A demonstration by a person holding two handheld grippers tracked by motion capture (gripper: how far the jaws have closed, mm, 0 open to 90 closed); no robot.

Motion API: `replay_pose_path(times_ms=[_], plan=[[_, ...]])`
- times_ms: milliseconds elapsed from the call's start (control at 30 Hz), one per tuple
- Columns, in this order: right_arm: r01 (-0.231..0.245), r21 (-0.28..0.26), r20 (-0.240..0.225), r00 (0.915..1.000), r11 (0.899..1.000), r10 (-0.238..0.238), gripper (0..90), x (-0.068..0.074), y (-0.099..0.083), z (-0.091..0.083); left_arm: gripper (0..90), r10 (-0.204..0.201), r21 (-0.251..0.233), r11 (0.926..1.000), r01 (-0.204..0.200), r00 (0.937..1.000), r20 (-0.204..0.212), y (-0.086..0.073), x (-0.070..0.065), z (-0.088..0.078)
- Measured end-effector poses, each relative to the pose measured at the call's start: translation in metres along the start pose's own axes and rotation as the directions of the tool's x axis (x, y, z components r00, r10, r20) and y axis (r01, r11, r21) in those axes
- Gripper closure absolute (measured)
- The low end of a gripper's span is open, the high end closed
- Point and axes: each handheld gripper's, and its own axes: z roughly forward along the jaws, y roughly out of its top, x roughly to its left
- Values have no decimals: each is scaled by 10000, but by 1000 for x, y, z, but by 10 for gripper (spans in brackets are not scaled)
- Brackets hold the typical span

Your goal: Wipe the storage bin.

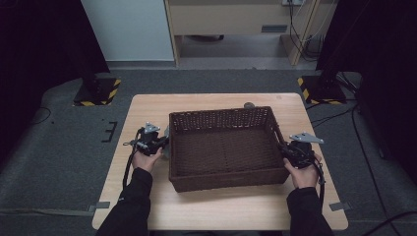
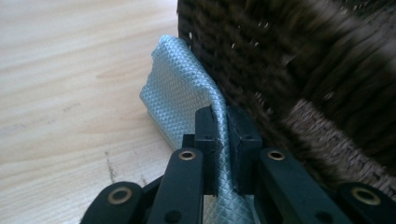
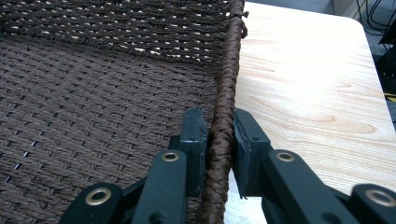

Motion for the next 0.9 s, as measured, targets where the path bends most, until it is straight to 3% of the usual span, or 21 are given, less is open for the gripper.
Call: replay_pose_path(times_ms=[100, 233, 333, 467, 600, 633, 800, 900], plan=[[7, 9, -30, 10000, 10000, -7, 756, 0, 0, 0, 831, -49, -618, 9981, 55, 9999, 101, 7, 0, -15], [3, 47, -46, 10000, 10000, -3, 751, 0, -1, 1, 831, 117, -1650, 9863, -56, 9993, 361, 21, -6, -39], [41, 79, -49, 10000, 10000, -41, 744, 0, -1, 2, 830, 296, -1795, 9835, -231, 9990, 336, 24, -9, -43], [28, 80, -86, 10000, 10000, -27, 736, 0, -2, 2, 830, 301, -1421, 9895, -256, 9991, 295, 20, -7, -37], [20, 92, -88, 10000, 10000, -19, 736, 0, -2, 2, 830, 131, -587, 9982, -120, 9997, 190, 8, -3, -19], [4, 98, -88, 10000, 10000, -3, 736, 0, -2, 2, 830, 177, -169, 9997, -174, 9997, 194, 3, -2, -10], [-37, 126, -82, 10000, 9999, 38, 736, 0, -2, 2, 829, 245, 377, 9990, -250, 9996, 131, -4, -2, 0], [-15, 139, -76, 10000, 9999, 16, 735, 0, -2, 2, 829, 139, 258, 9996, -142, 9998, 123, -3, 0, -2]])
